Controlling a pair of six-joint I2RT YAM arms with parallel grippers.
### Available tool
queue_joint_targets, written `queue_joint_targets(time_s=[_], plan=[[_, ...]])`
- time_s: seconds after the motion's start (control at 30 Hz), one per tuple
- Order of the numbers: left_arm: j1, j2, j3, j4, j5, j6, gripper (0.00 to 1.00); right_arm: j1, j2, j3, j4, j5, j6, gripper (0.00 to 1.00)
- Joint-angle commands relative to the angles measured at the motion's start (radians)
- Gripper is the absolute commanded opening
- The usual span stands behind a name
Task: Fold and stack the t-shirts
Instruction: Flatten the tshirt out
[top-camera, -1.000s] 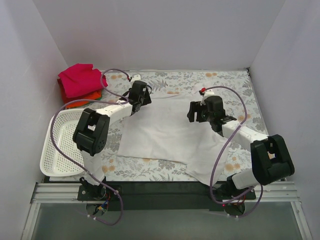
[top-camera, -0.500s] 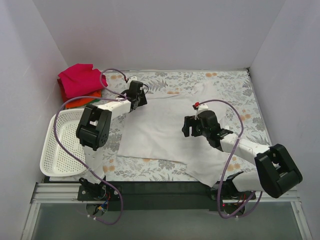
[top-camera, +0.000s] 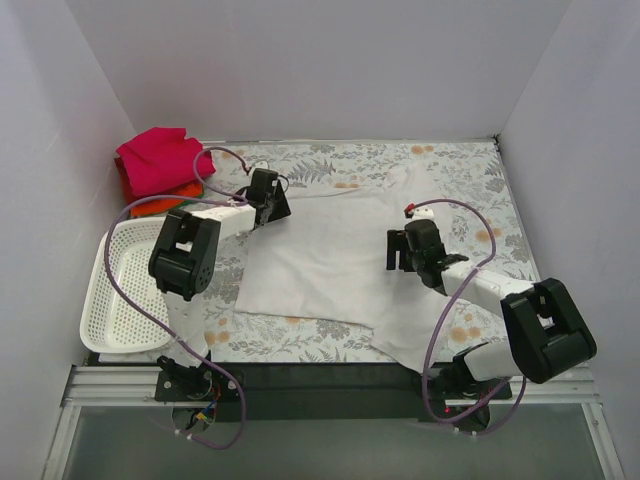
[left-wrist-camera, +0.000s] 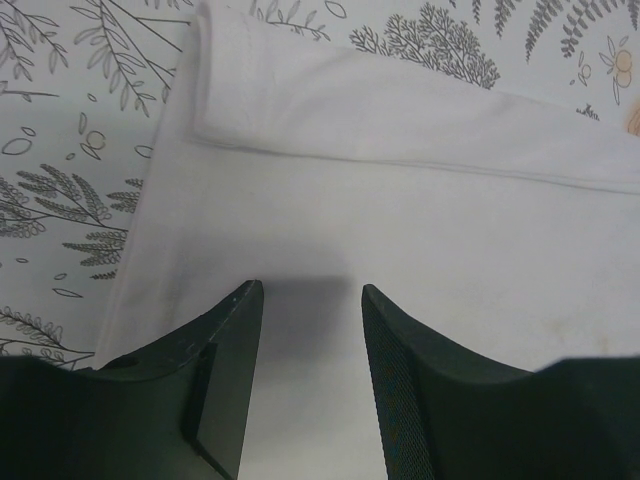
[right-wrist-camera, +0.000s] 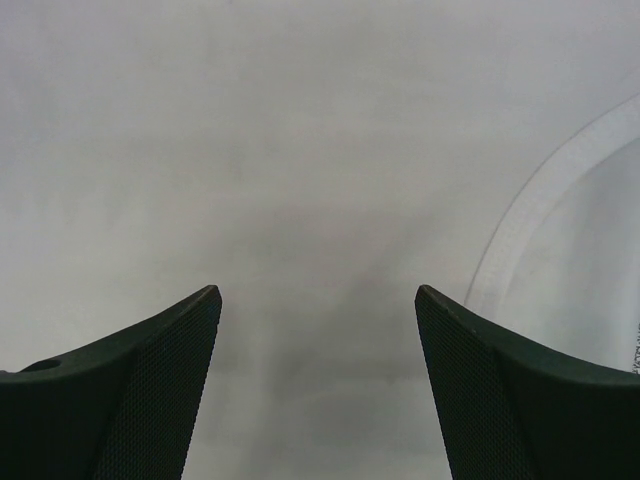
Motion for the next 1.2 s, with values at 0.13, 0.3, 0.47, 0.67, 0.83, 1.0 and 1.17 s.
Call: queue_joint_targets(time_s=[0.13, 0.3, 0.47, 0.67, 0.83, 1.0, 1.17], plan=[[0.076, 0.002, -0.01, 0.024, 0.066, -0.021, 0.42, -0.064, 0.129, 0.118, -0.007, 0.0, -0.025, 0.72], [0.11, 0.053, 0.025, 0.026, 0.117, -0.038, 0.42, -0.103, 0.238, 0.211, -0.01, -0.052, -0.039, 0.72], [0.148, 0.099, 0.071, 0.01, 0.126, -0.041, 0.42, -0.123, 0.381, 0.314, -0.01, -0.113, -0.051, 0.72], [0.213, 0.133, 0.1, -0.008, 0.129, -0.049, 0.42, -0.13, 0.531, 0.483, -0.023, -0.233, -0.052, 0.69], [0.257, 0.136, 0.094, -0.013, 0.12, -0.061, 0.42, -0.123, 0.582, 0.555, -0.027, -0.351, -0.054, 0.66], [0.219, 0.072, 0.086, 0.026, 0.124, -0.046, 0.41, -0.123, 0.418, 0.523, -0.026, -0.294, -0.08, 0.68], [0.145, 0.01, 0.143, -0.005, 0.077, -0.007, 0.42, -0.17, 0.23, 0.448, -0.033, -0.239, -0.086, 0.72]])
